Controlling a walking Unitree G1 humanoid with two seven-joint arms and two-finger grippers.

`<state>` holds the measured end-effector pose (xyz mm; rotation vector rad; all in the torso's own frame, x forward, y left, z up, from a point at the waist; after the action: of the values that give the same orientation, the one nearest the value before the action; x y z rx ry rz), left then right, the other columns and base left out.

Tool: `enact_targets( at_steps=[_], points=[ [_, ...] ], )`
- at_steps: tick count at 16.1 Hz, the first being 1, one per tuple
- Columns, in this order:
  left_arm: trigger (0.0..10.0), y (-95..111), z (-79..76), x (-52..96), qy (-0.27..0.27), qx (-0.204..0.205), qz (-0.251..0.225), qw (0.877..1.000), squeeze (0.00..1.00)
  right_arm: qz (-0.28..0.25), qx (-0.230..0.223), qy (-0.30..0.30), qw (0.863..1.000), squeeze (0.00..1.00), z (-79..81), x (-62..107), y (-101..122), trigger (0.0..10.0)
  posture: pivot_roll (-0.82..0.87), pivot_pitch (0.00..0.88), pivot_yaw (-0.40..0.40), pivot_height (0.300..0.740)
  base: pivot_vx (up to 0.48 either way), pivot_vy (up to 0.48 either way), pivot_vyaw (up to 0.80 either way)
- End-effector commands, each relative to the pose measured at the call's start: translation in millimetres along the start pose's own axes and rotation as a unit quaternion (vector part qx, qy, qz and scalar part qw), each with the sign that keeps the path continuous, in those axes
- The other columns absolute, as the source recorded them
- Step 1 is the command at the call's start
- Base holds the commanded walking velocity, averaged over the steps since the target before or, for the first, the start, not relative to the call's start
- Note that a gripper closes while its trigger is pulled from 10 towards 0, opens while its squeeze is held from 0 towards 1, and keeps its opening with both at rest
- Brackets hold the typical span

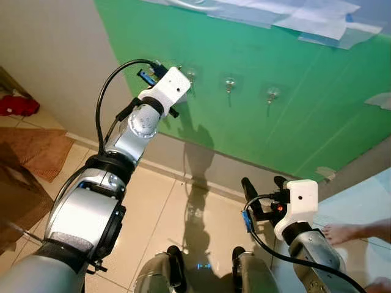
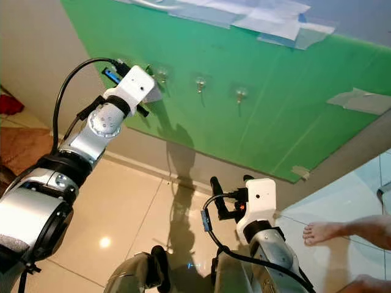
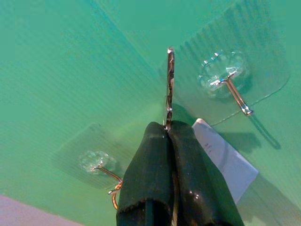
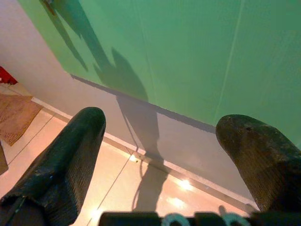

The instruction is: Hang keys on a hook

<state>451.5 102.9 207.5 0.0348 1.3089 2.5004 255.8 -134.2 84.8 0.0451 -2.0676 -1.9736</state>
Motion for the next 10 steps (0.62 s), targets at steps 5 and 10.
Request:
enact_targets(
  at_steps=[5, 10],
  points=[
    [0.0, 16, -25.7, -6.0, -0.053, -0.026, -0.02, 0.998, 0.0, 0.008, -0.001, -0.001, 1.0, 0.0, -0.5, 1.7, -3, 10.0, -0.33, 0.231, 0.062, 0.74, 0.0, 0.0, 0.0],
    [0.0, 10, -46.1, -2.6, -0.087, -0.04, -0.012, 0.995, 0.0, 0.008, -0.003, -0.002, 1.0, 0.0, -0.2, 1.2, -4, 10.0, -0.33, 0.232, 0.066, 0.74, 0.0, 0.0, 0.0]
  ],
)
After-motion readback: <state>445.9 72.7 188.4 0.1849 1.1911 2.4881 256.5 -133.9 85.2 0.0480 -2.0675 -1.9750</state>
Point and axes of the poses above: a point about 5 cm out from each wrist's last joint towards the gripper, its own x axis pointing back from the gripper into the wrist, its own y axis along the axis of the wrist's last joint, z = x × y, the point moved 5 cm from there along -x, pointing out of the wrist towards the gripper, and after that the axes turned 8 degrees about x, right-handed, at the moved point
